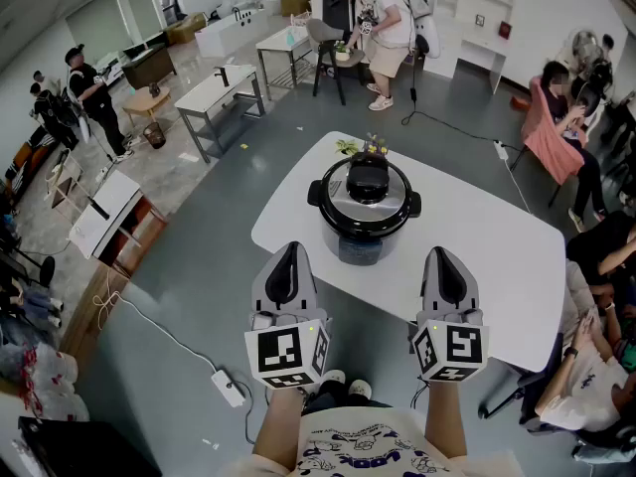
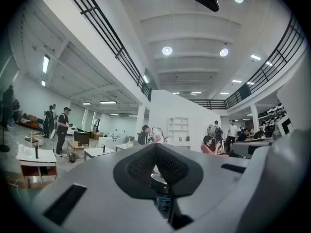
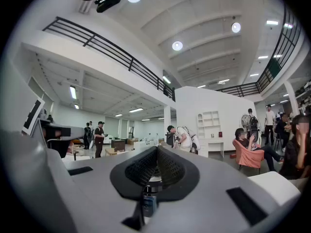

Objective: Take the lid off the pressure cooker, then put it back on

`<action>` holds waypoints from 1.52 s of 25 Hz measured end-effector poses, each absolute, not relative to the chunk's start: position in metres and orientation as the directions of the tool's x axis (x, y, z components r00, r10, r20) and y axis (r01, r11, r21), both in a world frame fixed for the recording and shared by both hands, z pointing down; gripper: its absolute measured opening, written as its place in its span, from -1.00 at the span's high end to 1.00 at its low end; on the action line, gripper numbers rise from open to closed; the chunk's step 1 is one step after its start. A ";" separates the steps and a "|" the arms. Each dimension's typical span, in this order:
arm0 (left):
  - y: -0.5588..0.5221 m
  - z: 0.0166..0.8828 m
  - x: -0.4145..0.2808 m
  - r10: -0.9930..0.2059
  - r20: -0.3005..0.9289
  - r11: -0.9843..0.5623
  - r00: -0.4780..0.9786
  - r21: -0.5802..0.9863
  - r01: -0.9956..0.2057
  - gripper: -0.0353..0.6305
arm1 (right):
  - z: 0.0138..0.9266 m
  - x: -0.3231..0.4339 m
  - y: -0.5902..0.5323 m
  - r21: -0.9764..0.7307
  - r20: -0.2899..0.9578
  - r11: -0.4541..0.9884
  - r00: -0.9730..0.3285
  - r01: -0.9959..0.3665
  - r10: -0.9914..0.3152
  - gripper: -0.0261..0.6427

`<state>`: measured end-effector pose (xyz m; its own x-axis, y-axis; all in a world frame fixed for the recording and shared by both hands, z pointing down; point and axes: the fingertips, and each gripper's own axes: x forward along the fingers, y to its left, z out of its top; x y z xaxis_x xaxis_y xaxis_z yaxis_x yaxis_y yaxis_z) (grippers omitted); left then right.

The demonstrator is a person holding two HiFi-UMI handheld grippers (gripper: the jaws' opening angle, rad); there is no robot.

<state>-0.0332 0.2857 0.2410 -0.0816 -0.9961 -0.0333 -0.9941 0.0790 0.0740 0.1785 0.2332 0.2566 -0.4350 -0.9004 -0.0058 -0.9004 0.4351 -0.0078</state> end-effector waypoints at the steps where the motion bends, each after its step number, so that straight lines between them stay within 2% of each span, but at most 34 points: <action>1: 0.283 0.242 -0.032 -0.996 -0.033 0.080 -0.083 0.074 -0.994 0.85 | 0.257 0.181 0.230 -0.009 -0.006 0.434 -0.434 -0.901 -0.901 0.89; 16: 0.268 0.256 -0.030 -0.995 -0.015 0.102 -0.103 0.078 -0.992 0.85 | 0.270 0.184 0.214 -0.006 0.007 0.455 -0.455 -0.890 -0.890 0.89; 20: 0.275 0.255 -0.032 -0.992 -0.020 0.123 -0.126 0.120 -0.985 0.85 | 0.267 0.187 0.217 -0.022 0.003 0.470 -0.470 -0.883 -0.883 0.89; 23: 0.281 0.257 -0.035 -0.990 -0.020 0.138 -0.142 0.146 -0.980 0.80 | 0.268 0.184 0.217 -0.021 0.010 0.497 -0.497 -0.867 -0.867 0.77; 25: 0.284 0.260 -0.040 -0.988 -0.022 0.151 -0.156 0.152 -0.977 0.52 | 0.272 0.179 0.218 -0.022 0.012 0.513 -0.514 -0.858 -0.858 0.63; 27: 0.286 0.266 -0.042 -0.986 -0.019 0.162 -0.166 0.151 -0.975 0.34 | 0.277 0.178 0.218 -0.026 0.013 0.525 -0.526 -0.851 -0.851 0.48; 33: 0.269 0.271 -0.044 -0.984 0.000 0.177 -0.179 0.154 -0.972 0.23 | 0.281 0.169 0.202 -0.025 0.027 0.568 -0.569 -0.822 -0.822 0.18; 38: 0.240 0.278 -0.059 -0.986 0.003 0.168 -0.169 0.156 -0.973 0.22 | 0.287 0.152 0.176 -0.023 0.035 0.579 -0.579 -0.815 -0.814 0.13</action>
